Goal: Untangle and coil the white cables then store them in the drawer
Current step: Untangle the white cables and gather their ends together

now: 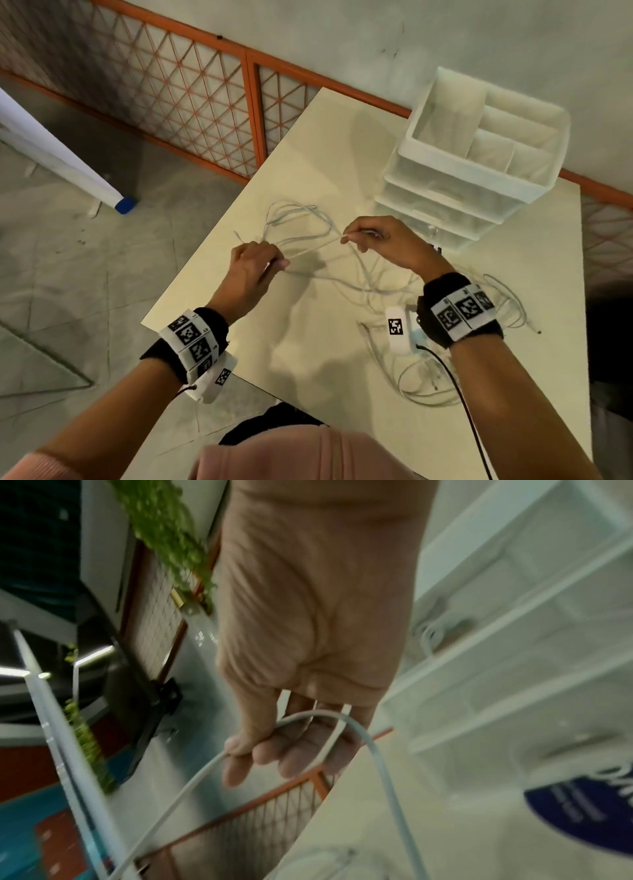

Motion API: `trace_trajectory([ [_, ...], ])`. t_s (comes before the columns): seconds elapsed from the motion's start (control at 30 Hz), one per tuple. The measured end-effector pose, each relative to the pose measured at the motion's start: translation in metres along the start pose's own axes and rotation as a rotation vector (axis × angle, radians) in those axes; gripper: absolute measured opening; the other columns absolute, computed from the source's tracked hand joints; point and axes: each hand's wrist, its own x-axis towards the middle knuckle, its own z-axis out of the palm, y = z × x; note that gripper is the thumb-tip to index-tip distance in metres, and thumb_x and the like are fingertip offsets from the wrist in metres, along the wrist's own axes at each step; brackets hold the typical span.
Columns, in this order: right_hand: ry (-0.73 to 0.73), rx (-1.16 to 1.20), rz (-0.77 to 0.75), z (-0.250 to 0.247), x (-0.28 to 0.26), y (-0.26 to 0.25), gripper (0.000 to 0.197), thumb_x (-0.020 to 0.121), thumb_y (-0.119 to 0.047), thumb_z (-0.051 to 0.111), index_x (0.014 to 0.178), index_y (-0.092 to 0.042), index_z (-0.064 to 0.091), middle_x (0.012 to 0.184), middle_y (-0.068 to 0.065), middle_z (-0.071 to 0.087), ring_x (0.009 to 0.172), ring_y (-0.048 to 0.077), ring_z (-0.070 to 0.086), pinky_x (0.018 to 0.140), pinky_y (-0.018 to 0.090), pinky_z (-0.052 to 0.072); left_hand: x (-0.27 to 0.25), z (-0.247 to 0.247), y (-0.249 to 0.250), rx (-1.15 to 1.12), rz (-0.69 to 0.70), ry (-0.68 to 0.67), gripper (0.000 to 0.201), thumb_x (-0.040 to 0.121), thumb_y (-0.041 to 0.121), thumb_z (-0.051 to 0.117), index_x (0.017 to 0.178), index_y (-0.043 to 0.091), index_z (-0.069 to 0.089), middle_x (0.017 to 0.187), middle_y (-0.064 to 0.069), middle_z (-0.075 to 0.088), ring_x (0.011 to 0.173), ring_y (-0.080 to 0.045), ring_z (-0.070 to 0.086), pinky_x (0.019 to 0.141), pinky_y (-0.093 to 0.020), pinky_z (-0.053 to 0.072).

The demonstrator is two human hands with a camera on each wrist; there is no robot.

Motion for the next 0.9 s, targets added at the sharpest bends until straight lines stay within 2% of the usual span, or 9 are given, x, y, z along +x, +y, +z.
trace_trajectory([
  [0.1, 0.046, 0.008, 0.041, -0.023, -0.021, 0.011, 0.011, 0.088, -0.013, 0.064, 0.095, -0.012, 0.072, 0.079, -0.01, 0.073, 0.067, 0.002, 0.058, 0.061, 0.011, 0.043, 0.01, 0.004, 0.0, 0.062, -0.19, 0.161, 0.026, 0.094, 0.04, 0.046, 0.089, 0.019, 0.062, 0.119, -0.006, 0.041, 0.102, -0.02, 0.032, 0.085, -0.034, 0.024],
  [0.2, 0.035, 0.003, 0.105, -0.028, -0.04, 0.026, 0.013, 0.086, -0.017, 0.067, 0.096, -0.014, 0.075, 0.078, 0.005, 0.071, 0.069, 0.005, 0.059, 0.06, 0.012, 0.042, 0.026, 0.008, 0.0, -0.07, -0.286, 0.13, 0.021, 0.094, 0.028, 0.052, 0.087, 0.01, 0.061, 0.109, -0.016, 0.04, 0.111, -0.029, 0.041, 0.088, -0.04, 0.04],
  [0.27, 0.044, 0.014, 0.12, -0.025, -0.049, 0.035, 0.012, 0.085, -0.017, 0.068, 0.095, -0.018, 0.075, 0.074, -0.002, 0.07, 0.067, 0.003, 0.059, 0.059, 0.011, 0.042, 0.037, 0.009, 0.007, -0.338, -0.386, 0.003, 0.022, 0.093, 0.027, 0.052, 0.076, 0.014, 0.054, 0.102, -0.024, 0.048, 0.092, -0.026, 0.059, 0.076, -0.038, 0.054],
  [0.37, 0.089, 0.029, 0.096, -0.019, -0.055, 0.04, 0.013, 0.084, -0.016, 0.069, 0.094, -0.018, 0.075, 0.069, -0.017, 0.069, 0.067, 0.002, 0.06, 0.061, 0.009, 0.042, 0.043, 0.021, 0.022, -0.416, -0.517, -0.162, 0.03, 0.095, 0.038, 0.045, 0.083, 0.011, 0.046, 0.092, -0.017, 0.055, 0.066, -0.021, 0.064, 0.057, -0.032, 0.053],
  [0.47, 0.091, 0.022, 0.055, -0.014, -0.058, 0.037, 0.015, 0.083, -0.017, 0.07, 0.096, -0.015, 0.076, 0.072, -0.009, 0.068, 0.068, 0.001, 0.061, 0.065, 0.007, 0.041, 0.048, 0.038, 0.038, -0.601, -0.604, -0.321, 0.038, 0.095, 0.044, 0.042, 0.092, 0.006, 0.043, 0.075, -0.01, 0.059, 0.06, -0.02, 0.063, 0.052, -0.027, 0.051],
  [0.6, 0.046, 0.009, 0.041, -0.014, -0.062, 0.036, 0.015, 0.083, -0.019, 0.07, 0.097, -0.016, 0.076, 0.076, -0.002, 0.069, 0.072, 0.002, 0.063, 0.072, 0.01, 0.043, 0.06, 0.045, 0.043, -0.682, -0.548, -0.323, 0.026, 0.096, 0.029, 0.048, 0.104, 0.005, 0.054, 0.075, -0.003, 0.049, 0.063, -0.012, 0.051, 0.06, -0.022, 0.05],
  [0.67, 0.043, 0.02, 0.07, -0.014, -0.066, 0.042, 0.015, 0.083, -0.02, 0.07, 0.097, -0.017, 0.075, 0.076, -0.003, 0.07, 0.072, 0.003, 0.064, 0.071, 0.01, 0.044, 0.062, 0.043, 0.049, -0.701, -0.441, -0.338, 0.029, 0.099, 0.029, 0.04, 0.093, 0.009, 0.06, 0.078, -0.004, 0.042, 0.068, -0.013, 0.046, 0.067, -0.02, 0.047],
  [0.73, 0.037, -0.002, 0.106, -0.012, -0.068, 0.048, 0.015, 0.085, -0.023, 0.068, 0.096, -0.017, 0.075, 0.075, -0.001, 0.07, 0.067, 0.004, 0.063, 0.065, 0.009, 0.044, 0.064, 0.038, 0.058, -0.878, -0.416, -0.273, 0.036, 0.101, 0.029, 0.031, 0.076, 0.013, 0.051, 0.072, -0.001, 0.04, 0.059, -0.008, 0.05, 0.069, -0.023, 0.047],
  [0.9, -0.008, -0.025, 0.195, -0.018, -0.079, 0.07, 0.027, 0.095, -0.03, 0.052, 0.077, -0.015, 0.067, 0.074, 0.001, 0.068, 0.071, 0.0, 0.062, 0.076, 0.014, 0.045, 0.074, 0.025, 0.065, -1.013, -0.326, -0.085, 0.037, 0.102, 0.031, 0.025, 0.071, 0.016, 0.041, 0.055, 0.008, 0.026, 0.047, -0.009, 0.027, 0.055, -0.021, 0.044],
])
